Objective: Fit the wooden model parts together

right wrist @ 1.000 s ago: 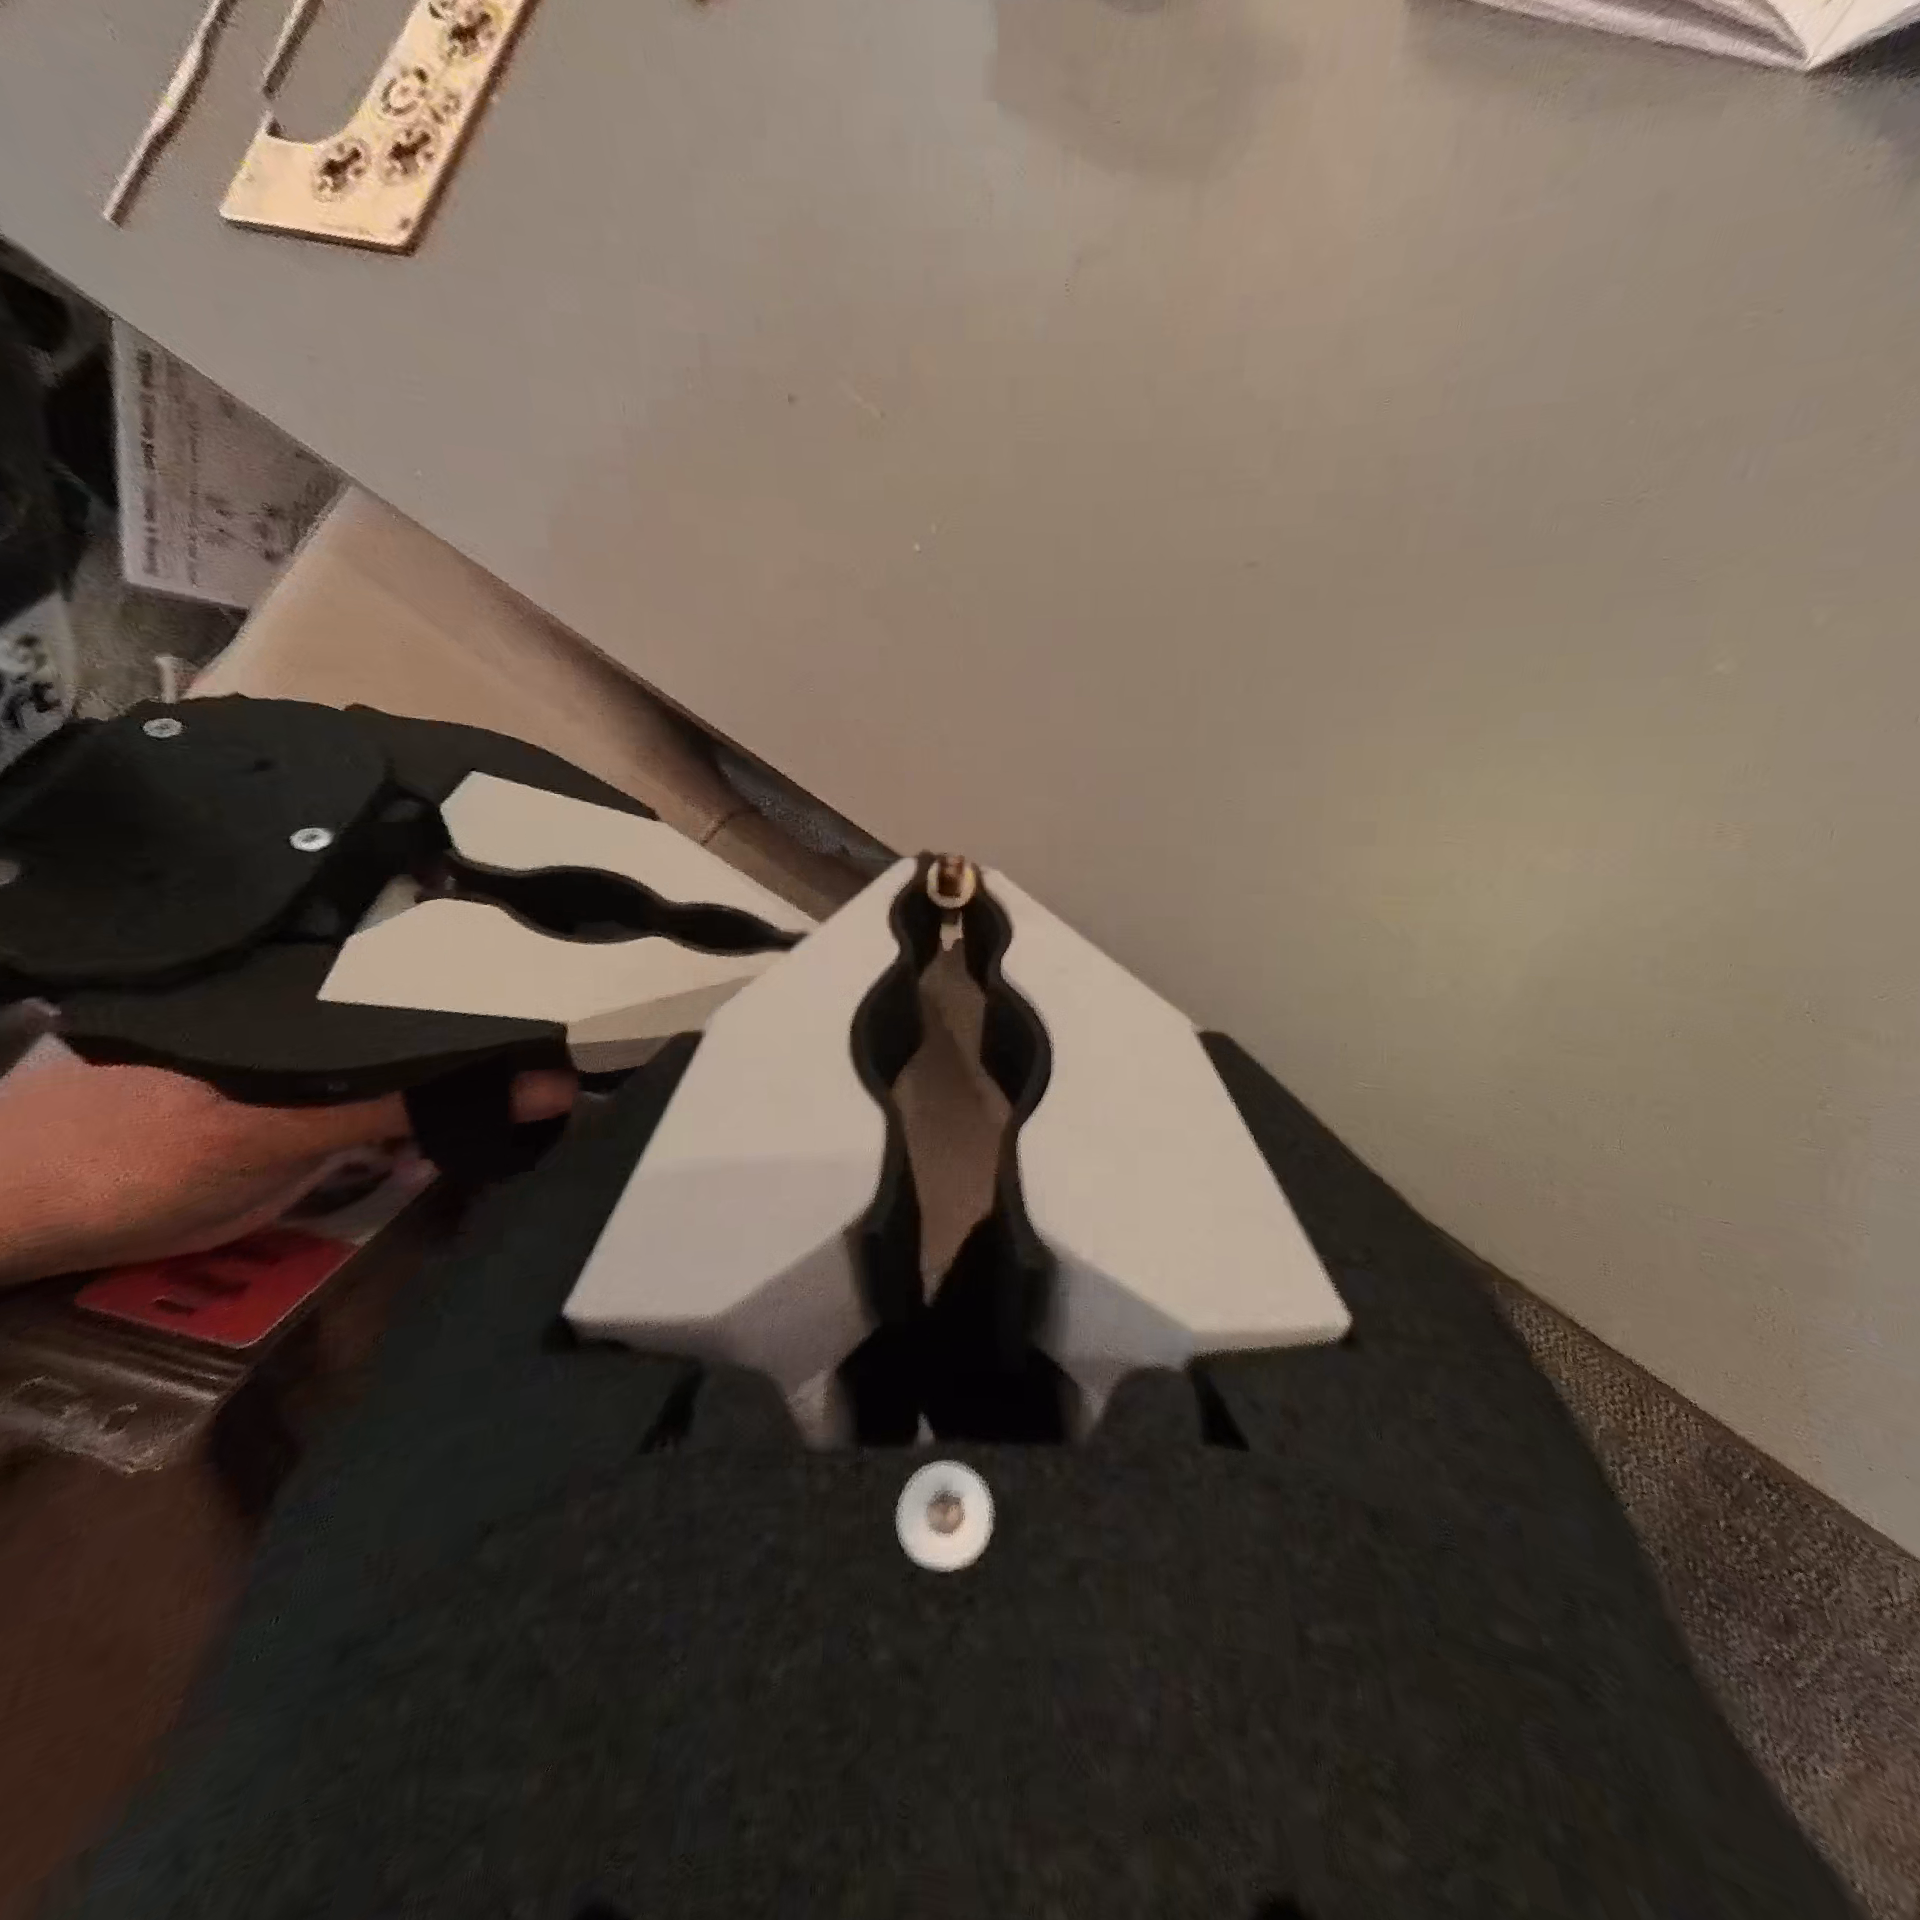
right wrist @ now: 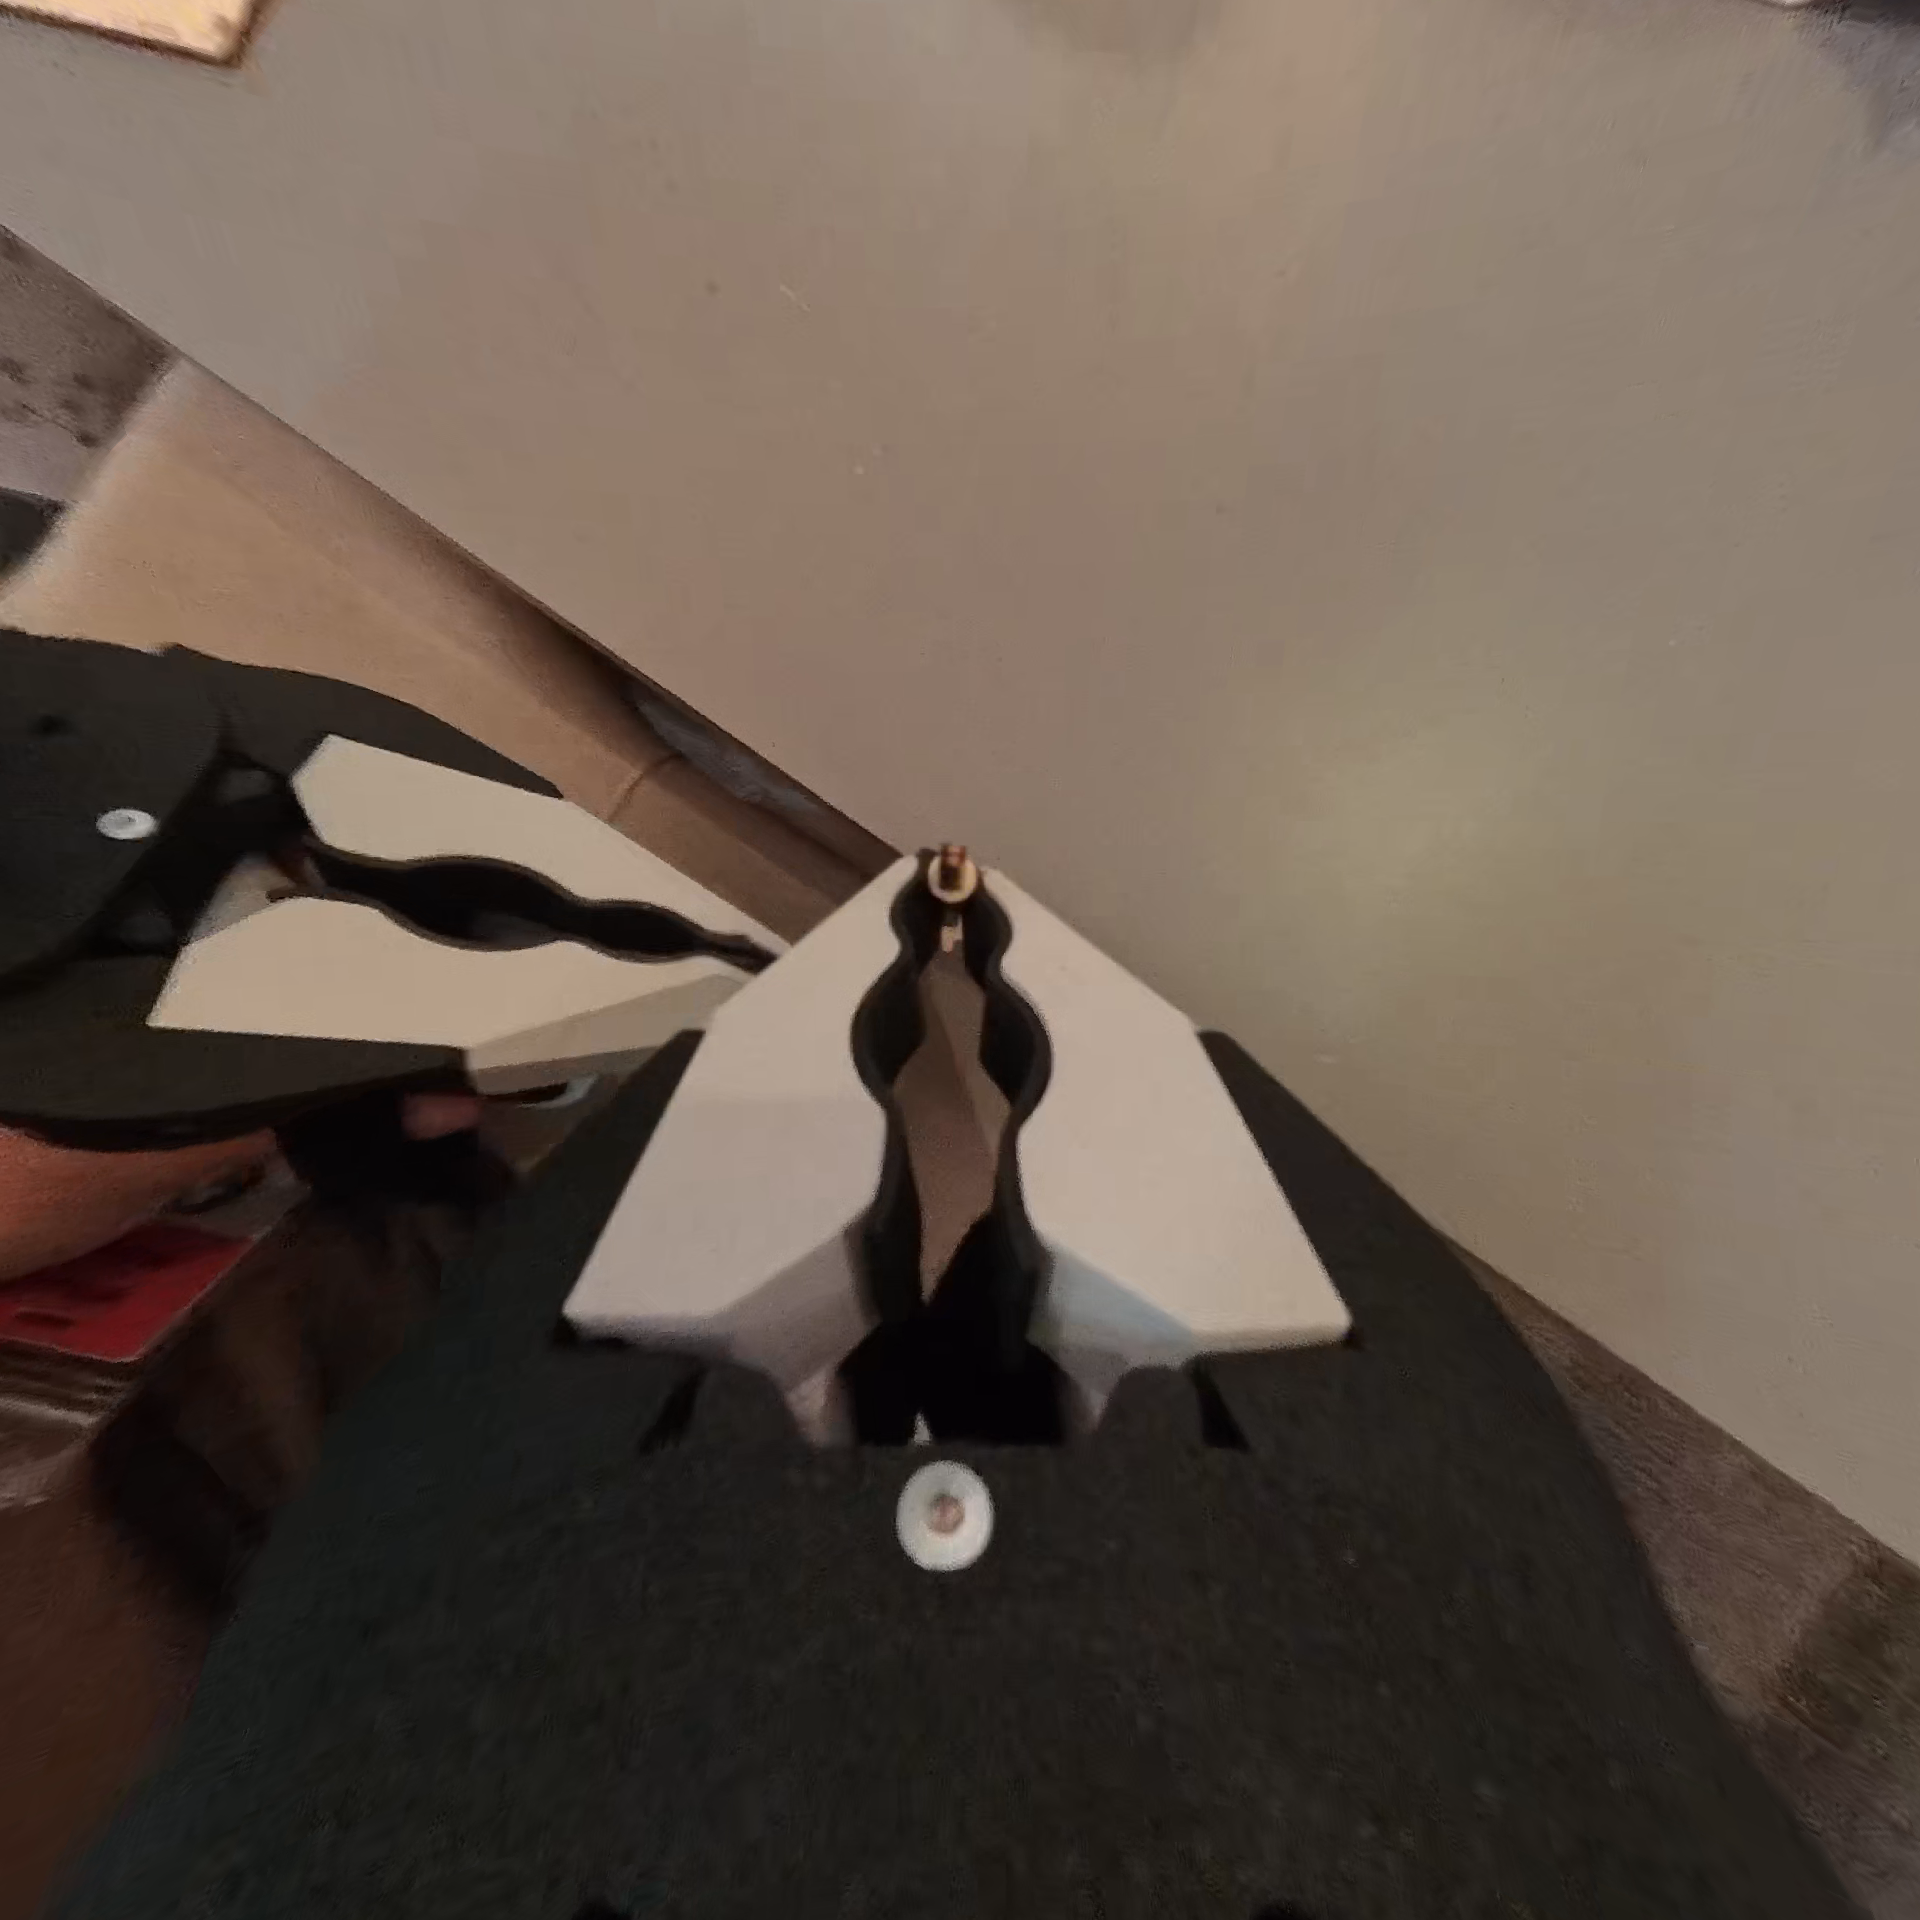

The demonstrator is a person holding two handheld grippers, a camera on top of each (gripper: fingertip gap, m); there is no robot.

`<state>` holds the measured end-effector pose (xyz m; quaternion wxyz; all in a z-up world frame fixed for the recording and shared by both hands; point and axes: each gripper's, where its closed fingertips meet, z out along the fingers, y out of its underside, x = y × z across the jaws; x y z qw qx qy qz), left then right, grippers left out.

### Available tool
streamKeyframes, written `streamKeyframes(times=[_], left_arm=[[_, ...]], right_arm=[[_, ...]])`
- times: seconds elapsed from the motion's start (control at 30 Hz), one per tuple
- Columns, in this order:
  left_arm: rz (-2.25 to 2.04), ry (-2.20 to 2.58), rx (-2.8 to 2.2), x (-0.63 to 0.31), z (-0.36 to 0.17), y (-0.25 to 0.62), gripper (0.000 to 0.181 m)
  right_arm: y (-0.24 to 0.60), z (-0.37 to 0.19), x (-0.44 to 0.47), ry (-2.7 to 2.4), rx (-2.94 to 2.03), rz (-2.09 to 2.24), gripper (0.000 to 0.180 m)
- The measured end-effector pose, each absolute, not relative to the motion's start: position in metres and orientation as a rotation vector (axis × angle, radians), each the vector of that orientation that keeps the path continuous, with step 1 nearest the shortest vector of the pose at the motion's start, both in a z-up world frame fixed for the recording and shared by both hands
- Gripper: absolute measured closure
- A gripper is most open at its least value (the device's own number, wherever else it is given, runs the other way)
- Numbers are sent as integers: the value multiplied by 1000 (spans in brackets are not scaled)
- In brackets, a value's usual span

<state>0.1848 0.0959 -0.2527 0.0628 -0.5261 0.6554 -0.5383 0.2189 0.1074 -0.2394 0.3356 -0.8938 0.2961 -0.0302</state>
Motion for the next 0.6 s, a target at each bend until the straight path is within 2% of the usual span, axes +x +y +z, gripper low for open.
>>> streamKeyframes(times=[0.07, 0.2, 0.33, 0.43, 0.53, 0.6], left_arm=[[-1630, 1977, -1591, 185, -252, 96, 181], [-1637, 1976, -1602, 184, -253, 96, 181], [-1628, 1977, -1585, 184, -251, 97, 181], [-1630, 1973, -1600, 183, -252, 97, 181], [-1626, 1972, -1583, 183, -250, 97, 181], [-1618, 1957, -1576, 184, -248, 102, 181]], right_arm=[[113, -226, 217, 760, -2295, -73, 177], [110, -249, 218, 791, -2313, -52, 177], [114, -229, 217, 761, -2296, -60, 177], [114, -249, 221, 769, -2300, -87, 178], [106, -247, 224, 785, -2336, -81, 178], [120, -234, 212, 825, -2189, 124, 178]])
